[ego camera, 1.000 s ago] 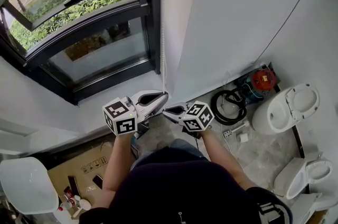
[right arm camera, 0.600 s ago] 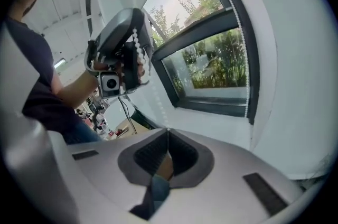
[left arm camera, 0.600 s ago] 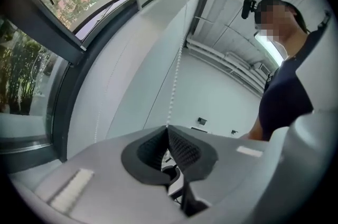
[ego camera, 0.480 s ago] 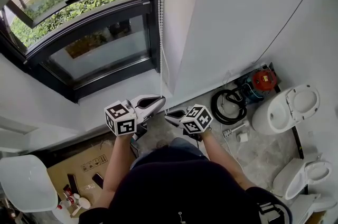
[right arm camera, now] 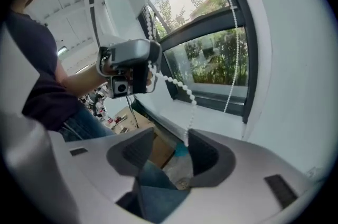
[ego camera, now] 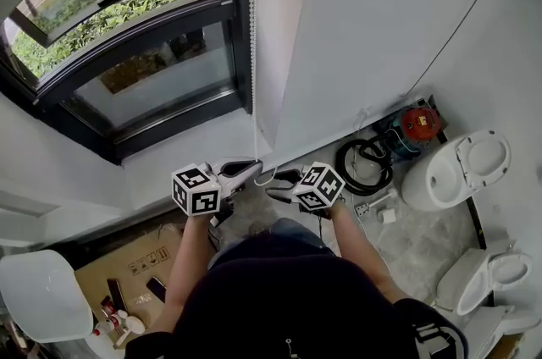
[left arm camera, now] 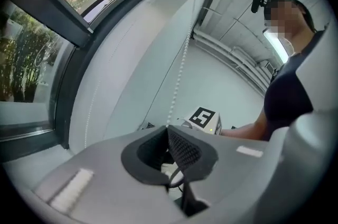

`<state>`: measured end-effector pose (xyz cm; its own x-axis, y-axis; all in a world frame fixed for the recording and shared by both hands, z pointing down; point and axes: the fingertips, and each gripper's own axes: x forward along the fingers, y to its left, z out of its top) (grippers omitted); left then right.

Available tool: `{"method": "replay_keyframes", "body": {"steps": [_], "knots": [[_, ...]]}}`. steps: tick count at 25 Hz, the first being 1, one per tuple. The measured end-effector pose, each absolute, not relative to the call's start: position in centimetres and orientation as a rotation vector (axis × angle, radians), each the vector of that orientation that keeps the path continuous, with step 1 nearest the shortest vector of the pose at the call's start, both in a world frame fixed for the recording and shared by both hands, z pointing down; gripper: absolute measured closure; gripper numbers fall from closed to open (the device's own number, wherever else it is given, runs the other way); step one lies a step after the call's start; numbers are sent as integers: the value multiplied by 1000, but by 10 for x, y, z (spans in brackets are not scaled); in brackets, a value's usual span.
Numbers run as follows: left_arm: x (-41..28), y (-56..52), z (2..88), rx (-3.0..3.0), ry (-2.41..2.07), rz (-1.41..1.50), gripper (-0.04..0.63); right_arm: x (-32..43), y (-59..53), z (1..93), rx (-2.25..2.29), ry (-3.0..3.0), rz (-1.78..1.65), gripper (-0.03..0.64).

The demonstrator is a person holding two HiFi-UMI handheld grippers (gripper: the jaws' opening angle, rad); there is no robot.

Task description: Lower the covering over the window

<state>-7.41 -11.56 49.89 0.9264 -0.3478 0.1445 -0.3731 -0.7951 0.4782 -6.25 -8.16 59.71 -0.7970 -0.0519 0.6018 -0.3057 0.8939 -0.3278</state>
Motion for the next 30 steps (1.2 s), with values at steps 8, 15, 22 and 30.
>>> {"method": "replay_keyframes", "body": {"steps": [8, 15, 22, 30], "knots": [[-68, -115, 524, 2549, -517, 193, 584, -26, -125, 496, 410, -2578, 324, 417], [-57, -97, 551, 2484, -460, 207, 584, -34, -131, 403, 461, -2816, 181, 417], [-54, -100, 552, 2495, -457, 226, 584, -72, -128, 383, 381, -2940, 209, 433], [-57, -100, 552, 2493, -471, 217, 584, -89, -137, 368, 418, -2988, 229, 591]]}}
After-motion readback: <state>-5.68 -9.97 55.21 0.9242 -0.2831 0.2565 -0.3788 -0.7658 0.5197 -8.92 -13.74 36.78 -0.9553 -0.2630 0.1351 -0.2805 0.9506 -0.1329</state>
